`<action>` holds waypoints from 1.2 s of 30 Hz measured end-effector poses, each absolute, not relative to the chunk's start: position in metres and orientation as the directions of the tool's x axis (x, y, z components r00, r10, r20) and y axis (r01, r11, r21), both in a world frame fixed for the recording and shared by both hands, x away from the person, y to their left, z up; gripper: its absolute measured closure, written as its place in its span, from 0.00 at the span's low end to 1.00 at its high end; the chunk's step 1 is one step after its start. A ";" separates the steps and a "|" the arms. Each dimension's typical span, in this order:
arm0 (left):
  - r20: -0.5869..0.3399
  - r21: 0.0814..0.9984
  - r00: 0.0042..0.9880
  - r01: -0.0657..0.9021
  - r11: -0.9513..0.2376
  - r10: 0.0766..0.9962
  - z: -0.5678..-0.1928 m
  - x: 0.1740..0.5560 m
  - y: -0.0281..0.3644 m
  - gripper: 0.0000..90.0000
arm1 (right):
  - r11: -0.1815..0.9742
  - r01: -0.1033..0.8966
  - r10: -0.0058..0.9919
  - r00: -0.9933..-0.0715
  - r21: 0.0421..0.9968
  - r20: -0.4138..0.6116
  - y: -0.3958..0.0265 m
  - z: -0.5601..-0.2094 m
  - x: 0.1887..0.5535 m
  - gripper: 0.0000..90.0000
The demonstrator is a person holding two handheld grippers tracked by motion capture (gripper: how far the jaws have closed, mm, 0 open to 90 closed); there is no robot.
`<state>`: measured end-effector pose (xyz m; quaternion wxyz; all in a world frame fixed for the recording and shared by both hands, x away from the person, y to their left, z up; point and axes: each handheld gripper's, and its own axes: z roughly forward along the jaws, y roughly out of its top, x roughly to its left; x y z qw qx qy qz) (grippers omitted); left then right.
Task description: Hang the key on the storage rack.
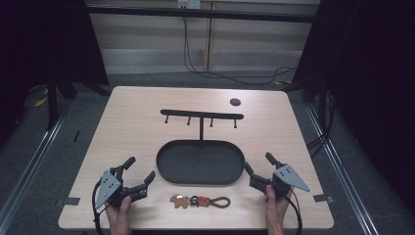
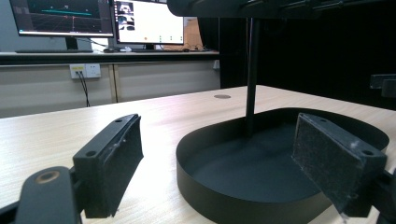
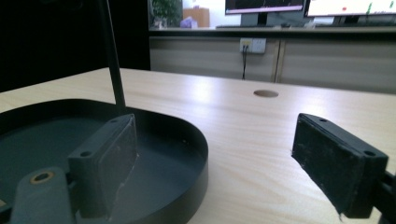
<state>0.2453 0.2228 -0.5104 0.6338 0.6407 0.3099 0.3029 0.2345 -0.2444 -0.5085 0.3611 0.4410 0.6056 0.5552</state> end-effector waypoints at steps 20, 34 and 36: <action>-0.002 1.000 0.624 0.016 -0.010 0.782 -0.510 0.245 0.223 0.17 | -0.032 0.232 0.870 -0.472 0.972 0.141 -0.243 -0.506 0.229 0.39; -0.002 1.000 0.624 0.017 -0.010 0.782 -0.510 0.245 0.223 0.17 | 0.077 0.408 0.770 -0.604 0.910 0.206 -0.231 -0.486 0.231 0.51; -0.003 1.000 0.624 0.018 -0.011 0.782 -0.510 0.245 0.223 0.17 | 0.068 0.419 0.754 -0.616 0.906 0.228 -0.229 -0.483 0.232 0.51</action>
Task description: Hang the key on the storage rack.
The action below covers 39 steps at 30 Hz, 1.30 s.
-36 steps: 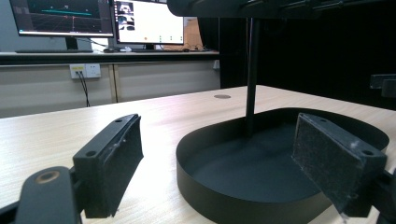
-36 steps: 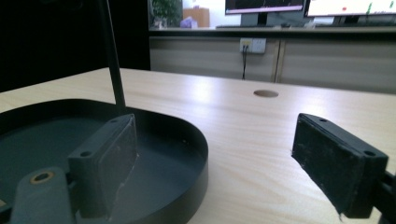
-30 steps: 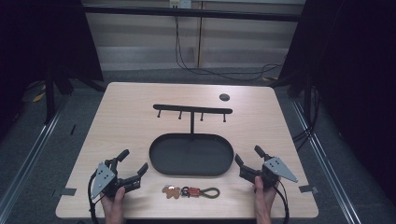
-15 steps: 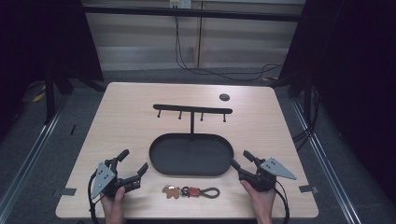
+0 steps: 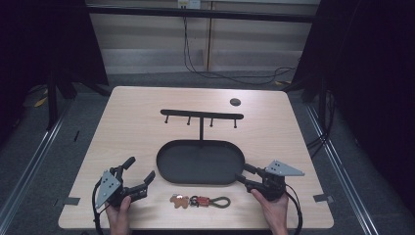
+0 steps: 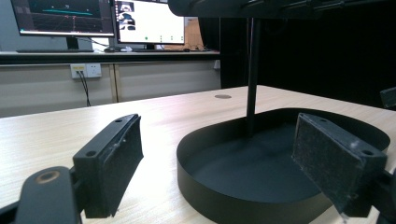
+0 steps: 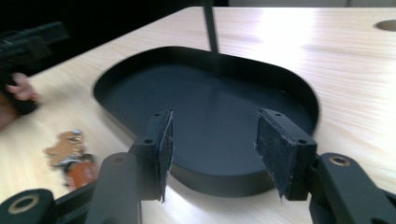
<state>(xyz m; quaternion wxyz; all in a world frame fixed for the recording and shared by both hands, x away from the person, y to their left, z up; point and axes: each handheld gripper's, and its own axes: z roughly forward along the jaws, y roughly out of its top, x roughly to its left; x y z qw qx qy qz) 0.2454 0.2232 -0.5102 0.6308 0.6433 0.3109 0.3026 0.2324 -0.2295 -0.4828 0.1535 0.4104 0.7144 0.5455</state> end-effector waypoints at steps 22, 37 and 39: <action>-0.006 1.000 0.602 0.018 -0.007 0.798 -0.510 0.245 0.222 0.17 | 0.289 0.504 0.649 -0.728 0.814 0.221 -0.200 -0.444 0.261 0.64; -0.004 1.000 0.602 0.016 -0.007 0.799 -0.510 0.245 0.222 0.17 | 0.528 0.557 0.559 -0.796 0.641 0.231 -0.183 -0.449 0.261 0.64; -0.004 1.000 0.602 0.017 -0.008 0.798 -0.510 0.245 0.222 0.17 | 0.546 0.562 0.561 -0.796 0.621 0.227 -0.181 -0.452 0.259 0.66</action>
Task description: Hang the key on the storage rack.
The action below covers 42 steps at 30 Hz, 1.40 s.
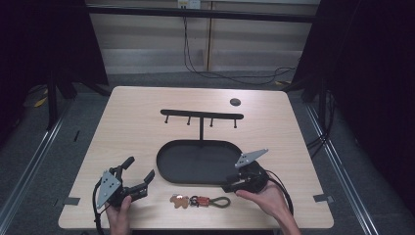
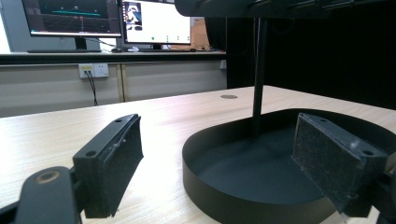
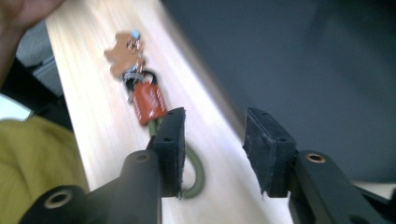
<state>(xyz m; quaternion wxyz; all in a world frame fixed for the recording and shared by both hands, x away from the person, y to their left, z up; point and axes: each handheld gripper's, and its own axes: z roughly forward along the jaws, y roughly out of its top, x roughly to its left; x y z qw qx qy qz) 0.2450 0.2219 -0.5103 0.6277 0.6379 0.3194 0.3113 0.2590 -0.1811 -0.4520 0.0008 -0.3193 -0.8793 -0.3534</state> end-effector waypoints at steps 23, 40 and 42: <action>-0.006 1.000 0.603 0.018 -0.006 0.798 -0.510 0.245 0.222 0.17 | 0.665 0.596 0.532 -0.801 0.451 0.275 -0.170 -0.476 0.259 0.87; -0.007 1.000 0.605 0.019 -0.005 0.796 -0.510 0.245 0.222 0.17 | 0.720 0.522 0.499 -0.848 0.457 0.181 -0.161 -0.478 0.250 0.94; -0.007 1.000 0.605 0.019 -0.005 0.796 -0.510 0.245 0.222 0.17 | 0.731 0.520 0.495 -0.850 0.441 0.182 -0.159 -0.477 0.251 0.95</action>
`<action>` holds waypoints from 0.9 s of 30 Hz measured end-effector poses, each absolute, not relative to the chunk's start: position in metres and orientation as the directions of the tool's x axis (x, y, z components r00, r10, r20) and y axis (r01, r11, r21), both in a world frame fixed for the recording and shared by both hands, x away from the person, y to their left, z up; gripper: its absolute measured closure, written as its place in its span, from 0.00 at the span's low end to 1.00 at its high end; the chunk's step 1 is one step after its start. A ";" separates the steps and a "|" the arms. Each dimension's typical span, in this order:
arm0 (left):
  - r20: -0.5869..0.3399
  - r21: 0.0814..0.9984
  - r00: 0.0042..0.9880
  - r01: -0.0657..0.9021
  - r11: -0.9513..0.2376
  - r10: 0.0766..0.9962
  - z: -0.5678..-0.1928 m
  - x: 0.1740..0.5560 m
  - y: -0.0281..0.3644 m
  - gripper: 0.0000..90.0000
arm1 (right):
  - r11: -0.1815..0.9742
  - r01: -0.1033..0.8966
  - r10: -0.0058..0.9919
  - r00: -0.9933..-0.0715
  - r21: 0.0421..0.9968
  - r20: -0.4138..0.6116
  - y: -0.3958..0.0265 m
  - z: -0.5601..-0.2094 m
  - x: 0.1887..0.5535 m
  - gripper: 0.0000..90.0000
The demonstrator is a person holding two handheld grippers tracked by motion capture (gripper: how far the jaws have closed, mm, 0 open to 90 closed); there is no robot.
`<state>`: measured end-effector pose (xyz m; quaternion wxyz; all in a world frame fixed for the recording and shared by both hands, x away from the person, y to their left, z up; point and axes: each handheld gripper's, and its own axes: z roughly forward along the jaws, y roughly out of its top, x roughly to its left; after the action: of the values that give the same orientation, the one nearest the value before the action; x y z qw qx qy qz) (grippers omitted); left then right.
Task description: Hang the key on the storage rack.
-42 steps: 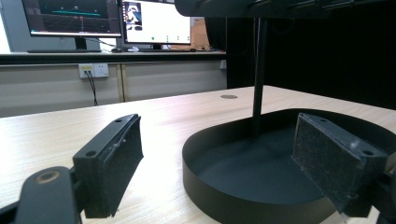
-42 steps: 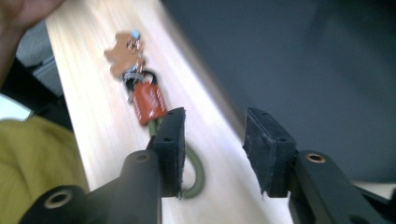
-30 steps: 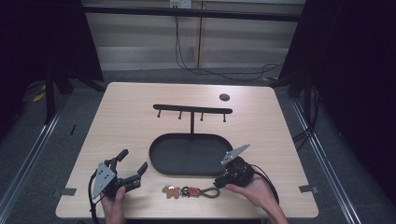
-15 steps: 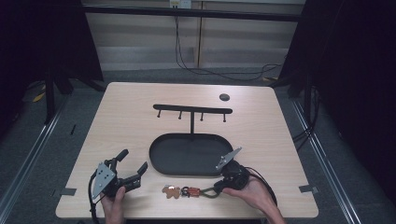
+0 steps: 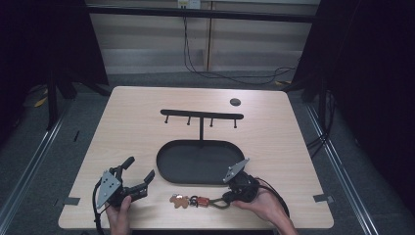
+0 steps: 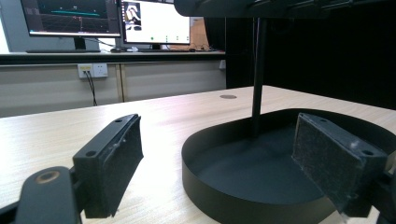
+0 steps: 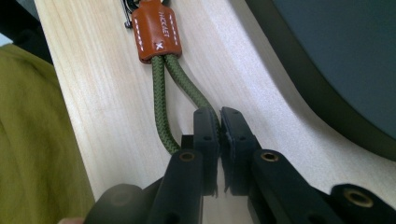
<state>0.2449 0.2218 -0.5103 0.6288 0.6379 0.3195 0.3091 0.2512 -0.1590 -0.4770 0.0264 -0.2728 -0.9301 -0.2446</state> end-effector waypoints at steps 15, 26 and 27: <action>-0.008 1.000 0.605 0.019 -0.005 0.796 -0.510 0.245 0.222 0.17 | 0.793 0.523 0.495 -0.852 0.312 0.171 -0.145 -0.460 0.268 0.96; -0.008 1.000 0.607 0.019 -0.005 0.795 -0.510 0.245 0.222 0.17 | 0.811 0.526 0.509 -0.850 0.256 0.136 -0.141 -0.430 0.280 0.96; -0.008 1.000 0.605 0.018 -0.004 0.796 -0.510 0.245 0.222 0.17 | 0.816 0.523 0.507 -0.852 0.247 0.130 -0.140 -0.428 0.282 0.96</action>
<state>0.2449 0.2219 -0.5103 0.6294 0.6376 0.3193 0.3089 0.2819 -0.1397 -0.4280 0.0291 -0.2703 -0.9524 -0.1377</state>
